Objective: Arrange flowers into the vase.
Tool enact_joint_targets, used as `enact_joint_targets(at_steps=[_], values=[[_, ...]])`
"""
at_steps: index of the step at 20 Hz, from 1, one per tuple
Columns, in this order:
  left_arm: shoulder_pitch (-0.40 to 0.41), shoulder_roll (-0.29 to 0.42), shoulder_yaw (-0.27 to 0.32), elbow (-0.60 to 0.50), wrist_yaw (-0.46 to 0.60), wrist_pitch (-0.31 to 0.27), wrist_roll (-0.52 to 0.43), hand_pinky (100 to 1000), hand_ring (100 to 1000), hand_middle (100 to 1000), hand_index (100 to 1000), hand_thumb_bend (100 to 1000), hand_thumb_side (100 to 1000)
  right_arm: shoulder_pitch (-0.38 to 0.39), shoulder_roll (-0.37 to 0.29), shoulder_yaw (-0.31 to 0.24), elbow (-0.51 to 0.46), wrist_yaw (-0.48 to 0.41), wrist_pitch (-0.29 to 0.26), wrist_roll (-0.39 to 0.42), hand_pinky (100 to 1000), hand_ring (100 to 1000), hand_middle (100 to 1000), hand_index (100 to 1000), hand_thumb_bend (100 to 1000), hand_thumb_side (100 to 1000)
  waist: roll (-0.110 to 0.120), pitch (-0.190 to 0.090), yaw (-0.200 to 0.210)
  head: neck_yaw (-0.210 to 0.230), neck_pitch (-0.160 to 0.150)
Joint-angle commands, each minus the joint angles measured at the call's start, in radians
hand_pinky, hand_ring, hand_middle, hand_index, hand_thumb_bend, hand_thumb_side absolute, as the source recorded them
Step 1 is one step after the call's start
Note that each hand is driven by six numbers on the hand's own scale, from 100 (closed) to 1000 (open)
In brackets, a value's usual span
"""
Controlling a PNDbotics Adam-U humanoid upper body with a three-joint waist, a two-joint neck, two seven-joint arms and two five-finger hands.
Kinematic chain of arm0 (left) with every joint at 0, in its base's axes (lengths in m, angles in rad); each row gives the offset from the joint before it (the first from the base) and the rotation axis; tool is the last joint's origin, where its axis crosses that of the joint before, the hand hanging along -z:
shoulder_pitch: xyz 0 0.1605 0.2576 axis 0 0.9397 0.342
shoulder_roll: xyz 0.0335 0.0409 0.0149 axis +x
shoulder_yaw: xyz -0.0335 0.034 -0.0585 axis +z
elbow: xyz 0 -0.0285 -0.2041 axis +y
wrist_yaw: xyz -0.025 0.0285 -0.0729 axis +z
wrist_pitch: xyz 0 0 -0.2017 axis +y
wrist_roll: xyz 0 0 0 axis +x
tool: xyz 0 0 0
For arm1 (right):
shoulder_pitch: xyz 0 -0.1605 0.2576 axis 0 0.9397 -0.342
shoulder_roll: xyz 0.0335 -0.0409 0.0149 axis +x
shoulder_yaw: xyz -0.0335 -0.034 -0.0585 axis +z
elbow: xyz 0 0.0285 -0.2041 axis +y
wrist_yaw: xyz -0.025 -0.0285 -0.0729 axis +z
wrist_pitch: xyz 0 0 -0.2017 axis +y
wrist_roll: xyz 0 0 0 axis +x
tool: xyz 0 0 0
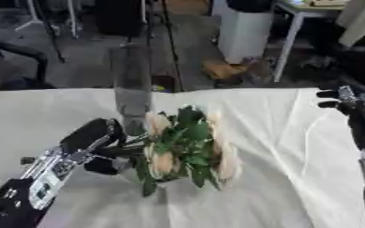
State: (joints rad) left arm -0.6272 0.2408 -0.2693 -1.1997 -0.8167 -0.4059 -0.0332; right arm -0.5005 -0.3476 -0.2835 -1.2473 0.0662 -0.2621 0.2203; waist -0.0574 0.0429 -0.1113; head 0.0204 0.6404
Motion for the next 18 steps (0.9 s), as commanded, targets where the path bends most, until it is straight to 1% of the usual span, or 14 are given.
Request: enact_joint_targets(at_steps=[1,2,3,5,9,11,12,13,18], values=[[-0.03,0.03,0.024,-0.065,0.102,0.019,0.014,100,100,100,174,604,469,-0.01,-0.023,-0.007,-0.018,0.004,0.0,-0.003,675,737,704,708,100,890,-0.002,-0.01,0.0,-0.003,0.001],[-0.032,0.036,0.028,-0.084,0.138,0.028,0.013,100,100,100,164,646,444,-0.01,-0.023,-0.008,-0.018,0.004,0.0,-0.004,675,737,704,708,100,890,-0.002,-0.01,0.0,-0.003,0.001],[-0.034,0.042,0.033,-0.104,0.174,0.039,0.011,100,100,100,151,725,439,-0.01,-0.023,-0.008,-0.018,0.004,0.0,-0.004,675,737,704,708,100,890,-0.002,-0.01,0.001,-0.003,0.001],[-0.04,0.056,0.043,-0.152,0.251,0.064,0.007,100,100,100,133,795,445,-0.009,-0.023,-0.008,-0.018,0.004,0.0,-0.004,675,737,704,709,100,890,-0.002,-0.011,0.001,-0.003,0.0],[-0.055,0.088,0.065,-0.252,0.394,0.125,0.001,100,100,100,100,842,456,-0.008,-0.021,-0.009,-0.019,0.004,0.0,-0.004,675,737,704,709,100,890,-0.002,-0.012,0.002,-0.004,-0.003],[-0.062,0.101,0.076,-0.298,0.46,0.156,0.004,100,100,100,100,907,477,-0.008,-0.021,-0.009,-0.02,0.004,0.001,-0.005,675,737,704,709,100,890,-0.002,-0.013,0.002,-0.003,-0.006],[-0.065,0.106,0.082,-0.319,0.492,0.171,0.006,100,100,100,100,975,480,-0.008,-0.021,-0.009,-0.02,0.005,0.001,-0.005,675,737,704,709,100,890,-0.002,-0.013,0.002,-0.002,-0.007],[-0.067,0.11,0.086,-0.335,0.518,0.184,0.008,100,100,100,100,1000,479,-0.008,-0.02,-0.009,-0.021,0.005,0.001,-0.005,675,737,704,709,100,890,-0.002,-0.013,0.002,-0.002,-0.007],[-0.085,0.12,0.109,-0.374,0.635,0.238,0.025,100,100,100,100,1000,477,-0.009,-0.018,-0.009,-0.022,0.006,0.002,-0.004,675,737,704,709,100,890,-0.003,-0.014,0.002,-0.001,-0.012]])
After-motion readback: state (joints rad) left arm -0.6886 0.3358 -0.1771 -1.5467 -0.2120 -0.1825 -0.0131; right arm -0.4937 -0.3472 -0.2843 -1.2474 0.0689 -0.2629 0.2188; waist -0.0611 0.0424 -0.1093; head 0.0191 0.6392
